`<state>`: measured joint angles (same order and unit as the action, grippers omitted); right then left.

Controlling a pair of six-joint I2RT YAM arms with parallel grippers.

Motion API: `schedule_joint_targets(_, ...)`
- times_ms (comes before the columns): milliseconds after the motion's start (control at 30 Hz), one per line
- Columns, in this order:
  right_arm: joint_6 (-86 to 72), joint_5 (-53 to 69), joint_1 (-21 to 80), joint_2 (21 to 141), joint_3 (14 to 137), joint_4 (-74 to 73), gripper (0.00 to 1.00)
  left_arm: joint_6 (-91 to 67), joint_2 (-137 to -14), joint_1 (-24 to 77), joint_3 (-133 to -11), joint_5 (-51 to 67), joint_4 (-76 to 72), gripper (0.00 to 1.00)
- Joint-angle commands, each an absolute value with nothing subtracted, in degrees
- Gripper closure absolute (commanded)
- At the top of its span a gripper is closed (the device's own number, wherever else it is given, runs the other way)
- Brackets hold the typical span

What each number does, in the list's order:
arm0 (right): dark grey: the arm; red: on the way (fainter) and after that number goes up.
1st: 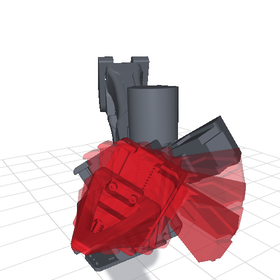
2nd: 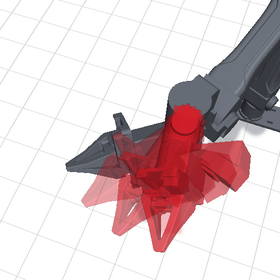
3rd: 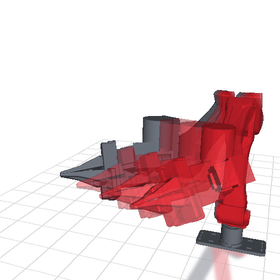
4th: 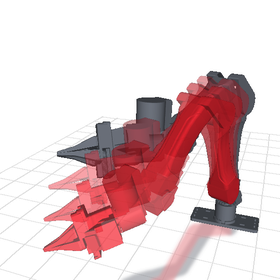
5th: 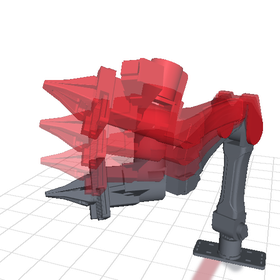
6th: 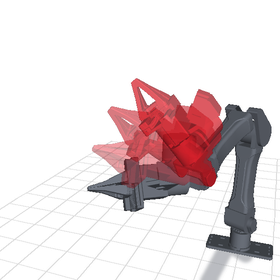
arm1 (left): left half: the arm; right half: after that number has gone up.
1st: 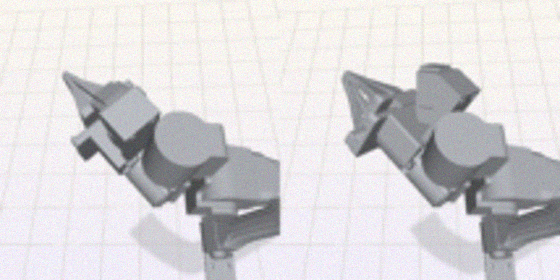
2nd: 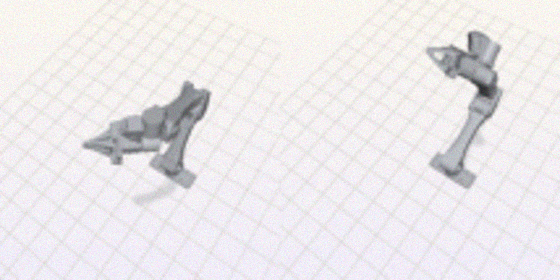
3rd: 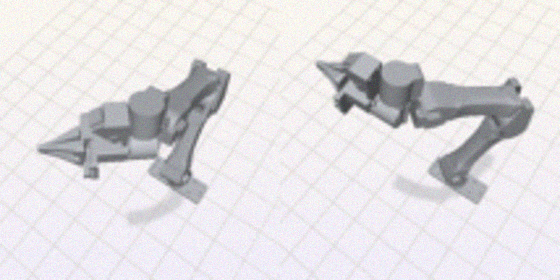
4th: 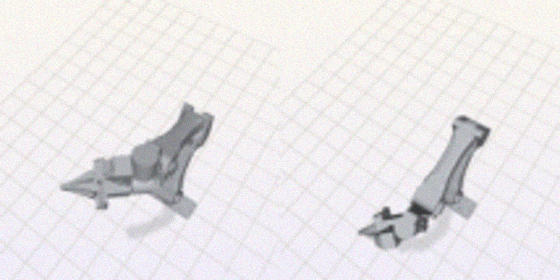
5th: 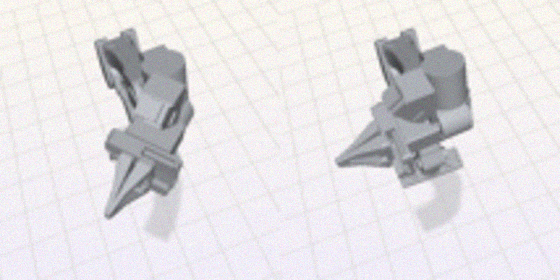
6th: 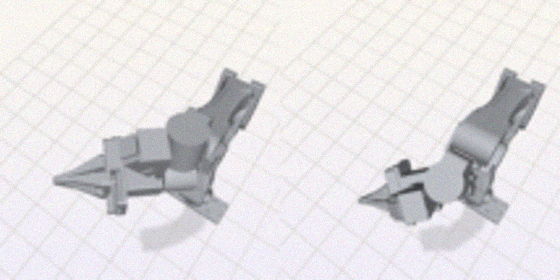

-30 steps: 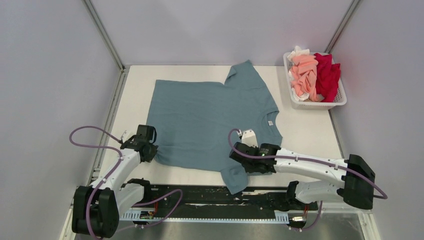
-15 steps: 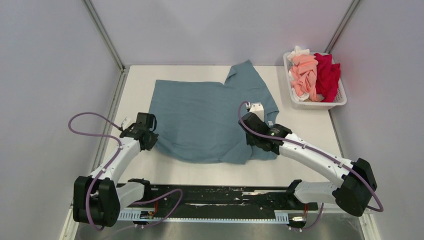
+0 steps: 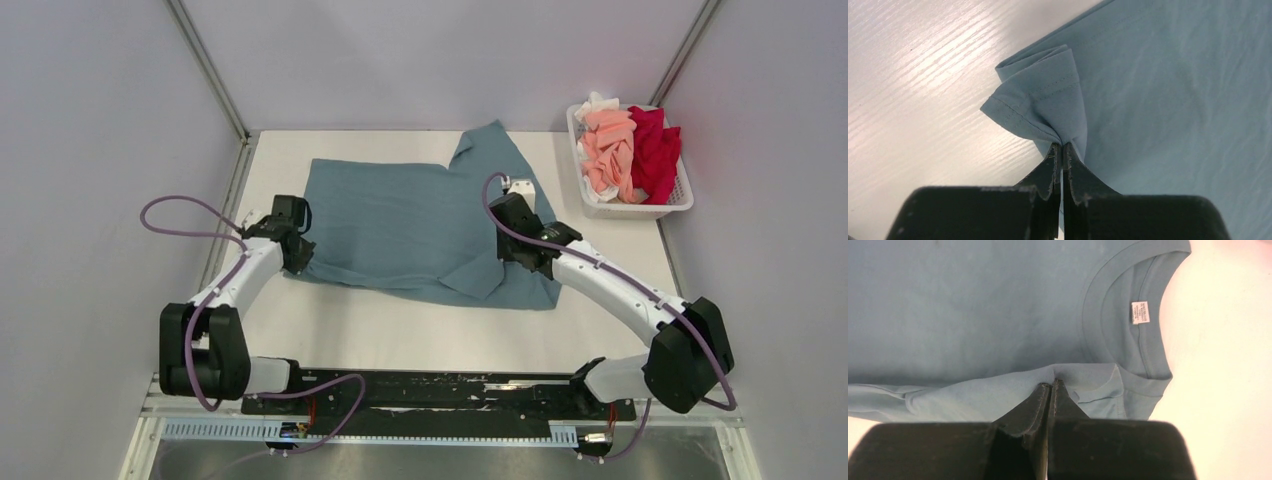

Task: Fold and stack the t-shirts
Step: Fold the flattened tshirt in 1/3 of the way

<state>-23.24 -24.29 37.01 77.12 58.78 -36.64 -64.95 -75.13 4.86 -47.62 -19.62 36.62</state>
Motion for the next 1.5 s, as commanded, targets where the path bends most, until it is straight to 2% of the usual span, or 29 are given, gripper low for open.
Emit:
schedule_joint_targets(0,-21.1,-22.3,33.6,78.6,61.7,-32.2,1.0,-63.5,-79.0,3.1,-52.2,-20.5,36.3,1.0)
schedule_joint_targets(467,-17.7,-20.7,27.6,79.9,63.1,-29.5,1.0,-60.1,-88.5,2.9,-60.9,-17.8,39.3,1.0)
schedule_joint_targets(900,-17.8,-19.7,23.8,88.2,68.0,-27.1,1.0,-60.2,-97.5,2.9,-68.2,-17.7,41.6,1.0)
schedule_joint_targets(967,-17.9,-19.6,23.1,90.5,69.2,-26.8,1.0,-60.3,-98.7,2.8,-69.0,-17.9,41.5,0.9)
schedule_joint_targets(1033,-18.4,-19.6,22.0,94.2,71.0,-26.0,0.98,-60.5,-99.7,2.8,-70.0,-18.8,41.5,0.75)
schedule_joint_targets(1067,-18.9,-19.5,21.4,96.1,72.1,-25.3,0.96,-60.5,-100.2,2.7,-70.9,-19.5,41.7,0.63)
schedule_joint_targets(1100,-19.4,-18.9,20.7,98.3,73.9,-24.9,0.95,-60.6,-100.5,2.6,-71.4,-19.7,41.8,0.55)
schedule_joint_targets(1133,-19.8,-18.0,20.1,100.4,75.5,-24.2,0.92,-60.6,-100.5,2.3,-72.5,-19.7,41.8,0.38)
schedule_joint_targets(1167,-20.0,-16.7,19.3,102.9,77.8,-23.7,0.87,-60.1,-100.3,2.1,-73.1,-19.5,41.9,0.3)
schedule_joint_targets(1200,-20.2,-15.1,18.8,105.3,80.5,-23.9,0.68,-59.6,-100.1,1.8,-74.9,-19.3,42.9,0.1)
schedule_joint_targets(1233,-20.5,-14.8,18.4,107.0,82.8,-24.6,0.47,-59.3,-99.3,1.7,-75.9,-19.2,43.6,0.05)
schedule_joint_targets(1267,-20.6,-15.3,18.2,107.9,84.8,-25.2,0.36,-58.4,-98.8,1.7,-77.3,-19.3,44.4,0.01)
schedule_joint_targets(1300,-20.7,-15.6,18.2,107.8,85.8,-25.5,0.28,-58.1,-97.2,1.7,-77.7,-19.4,44.6,0.01)
schedule_joint_targets(1367,-21.1,-15.2,18.3,105.4,85.5,-25.7,0.04,-57.0,-94.2,1.7,-77.7,-19.5,44.8,0.0)
schedule_joint_targets(1400,-21.4,-14.6,18.3,103.5,84.1,-25.7,0.0,-56.1,-93.1,1.7,-76.8,-19.1,44.5,0.0)
schedule_joint_targets(1467,-22.5,-11.4,18.2,98.7,79.2,-25.2,0.0,-53.6,-90.3,1.7,-74.1,-15.9,42.8,0.0)
